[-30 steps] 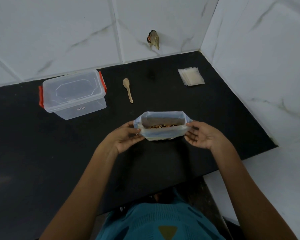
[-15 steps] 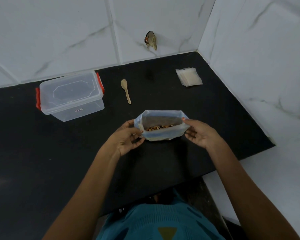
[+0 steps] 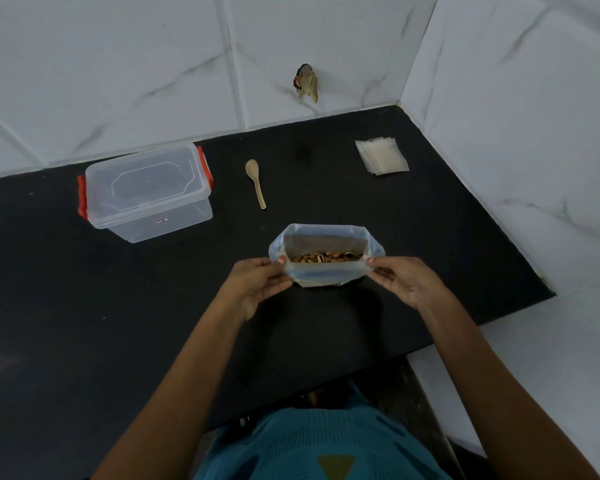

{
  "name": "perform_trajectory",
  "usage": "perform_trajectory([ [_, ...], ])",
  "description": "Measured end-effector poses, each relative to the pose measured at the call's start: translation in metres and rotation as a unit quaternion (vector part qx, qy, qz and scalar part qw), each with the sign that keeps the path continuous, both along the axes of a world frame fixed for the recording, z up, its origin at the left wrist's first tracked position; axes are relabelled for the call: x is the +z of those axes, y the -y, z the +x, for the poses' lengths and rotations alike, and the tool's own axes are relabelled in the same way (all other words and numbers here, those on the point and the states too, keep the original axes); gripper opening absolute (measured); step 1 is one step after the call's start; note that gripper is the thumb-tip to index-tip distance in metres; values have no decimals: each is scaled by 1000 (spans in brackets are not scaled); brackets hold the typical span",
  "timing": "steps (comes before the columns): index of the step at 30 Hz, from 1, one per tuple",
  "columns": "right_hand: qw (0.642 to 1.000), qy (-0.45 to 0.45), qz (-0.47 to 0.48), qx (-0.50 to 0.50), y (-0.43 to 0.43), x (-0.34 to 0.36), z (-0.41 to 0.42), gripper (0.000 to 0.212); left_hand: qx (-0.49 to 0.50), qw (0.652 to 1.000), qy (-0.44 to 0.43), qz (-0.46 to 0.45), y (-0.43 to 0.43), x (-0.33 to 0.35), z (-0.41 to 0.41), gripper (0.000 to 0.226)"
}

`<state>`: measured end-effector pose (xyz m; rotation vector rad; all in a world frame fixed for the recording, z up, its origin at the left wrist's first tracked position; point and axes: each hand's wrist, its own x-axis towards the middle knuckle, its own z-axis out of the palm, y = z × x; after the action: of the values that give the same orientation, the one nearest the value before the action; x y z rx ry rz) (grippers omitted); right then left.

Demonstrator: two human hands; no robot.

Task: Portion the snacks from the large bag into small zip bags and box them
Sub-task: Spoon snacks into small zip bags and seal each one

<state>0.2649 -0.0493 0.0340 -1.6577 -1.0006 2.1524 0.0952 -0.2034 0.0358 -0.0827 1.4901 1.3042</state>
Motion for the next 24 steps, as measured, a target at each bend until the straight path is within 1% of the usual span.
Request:
perform_trajectory([
  [2, 1000, 3, -2, 13, 0, 0, 3, 19, 46, 997, 62, 28, 1, -2, 0, 13],
  [3, 1000, -11, -15, 9, 0, 0, 4, 17, 68, 992, 94, 41, 1, -3, 1, 11],
  [6, 993, -90, -73, -21, 2, -1, 5, 8, 130, 971, 179, 91, 1, -9, 4, 10],
  [8, 983, -137, -111, -45, 3, -4, 6, 12, 161, 957, 210, 120, 0, -12, 4, 12],
  [10, 972, -175, -138, -70, 3, -5, 8, 14, 162, 958, 190, 140, 1, -15, 4, 14],
  [13, 965, -197, -147, -92, 4, -6, 10, 16, 159, 961, 155, 164, 1, -15, 4, 18],
  [17, 948, -245, -161, -126, 9, -5, 4, 28, 220, 933, 216, 186, -5, -11, 5, 21],
  [19, 944, -242, -164, -152, 11, -4, 2, 16, 257, 918, 240, 183, -11, -12, 7, 23],
  [21, 940, -244, -165, -175, 12, -5, 2, 18, 278, 908, 250, 188, -14, -14, 10, 25],
  [22, 939, -244, -164, -176, 13, -5, 3, 19, 276, 910, 246, 188, -14, -16, 12, 25],
  [24, 942, -243, -158, -170, 14, -6, 4, 18, 235, 931, 221, 172, -13, -19, 14, 25],
])
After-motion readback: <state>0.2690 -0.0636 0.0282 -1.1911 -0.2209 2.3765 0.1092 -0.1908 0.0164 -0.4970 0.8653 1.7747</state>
